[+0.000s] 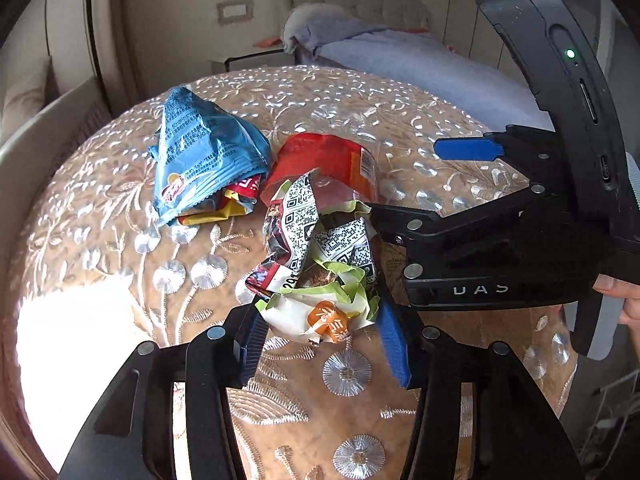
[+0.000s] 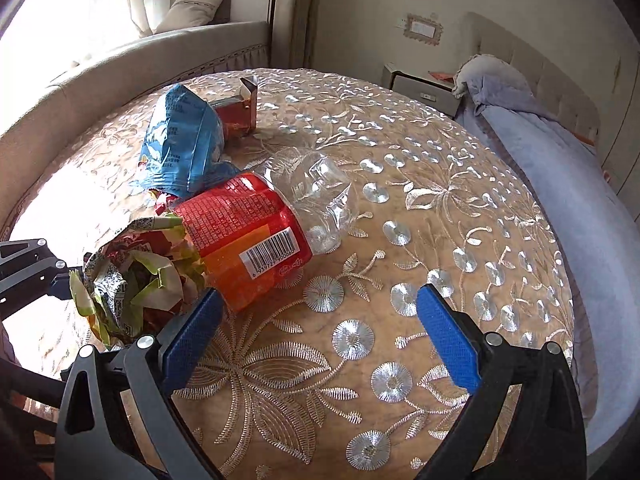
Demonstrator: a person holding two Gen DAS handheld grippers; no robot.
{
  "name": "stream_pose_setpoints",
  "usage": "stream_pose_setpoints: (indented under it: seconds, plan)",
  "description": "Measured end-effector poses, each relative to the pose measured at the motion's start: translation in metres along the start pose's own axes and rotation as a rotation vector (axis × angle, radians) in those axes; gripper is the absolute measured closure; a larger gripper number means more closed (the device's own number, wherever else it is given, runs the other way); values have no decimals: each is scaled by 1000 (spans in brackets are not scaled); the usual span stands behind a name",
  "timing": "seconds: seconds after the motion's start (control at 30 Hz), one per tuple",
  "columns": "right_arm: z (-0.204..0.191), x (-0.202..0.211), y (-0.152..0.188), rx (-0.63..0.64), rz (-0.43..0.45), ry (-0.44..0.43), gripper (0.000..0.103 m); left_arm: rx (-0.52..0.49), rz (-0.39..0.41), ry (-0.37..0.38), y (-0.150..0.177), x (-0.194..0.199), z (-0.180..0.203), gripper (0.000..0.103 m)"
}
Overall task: Collect trash
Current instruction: 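Grasp the mixed wrappers with the left tool while the right tool grasps the orange chip bag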
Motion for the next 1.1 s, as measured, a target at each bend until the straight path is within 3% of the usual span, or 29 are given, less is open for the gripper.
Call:
stream_pose_setpoints:
  seconds: [0.17,0.2,0.23,0.3,0.5,0.7,1.1]
  plan:
    - [-11,-13,-14,-21,-10,3,34,22,0,32,-4,-2,-4,55]
    - [-13,-15,-16,-28,-9,9,68,30,3,38,-3,-1,-4,57]
    - [-13,-16,-16,-32,-13,28,87,40,12,39,-4,1,-6,57]
    - [-9,-15,-18,-43,3,50,97,54,44,33,-6,6,-11,59]
    - [11,20,-20,-73,102,94,100,60,103,37,-12,31,-9,60]
    - [26,73,-4,-97,150,106,100,17,150,59,-11,62,21,59]
    - [63,181,86,-186,167,227,100,-145,167,154,16,89,136,59]
Point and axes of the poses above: each gripper's, at about its wrist camera, not at the fingertips, and x roughly against the way its jaws point, z to its right, y to its underside, the point moved 7 cm from there along -x, roughly the way its jaws point, and after that the axes turned 8 degrees about x, right-handed, at the moved point
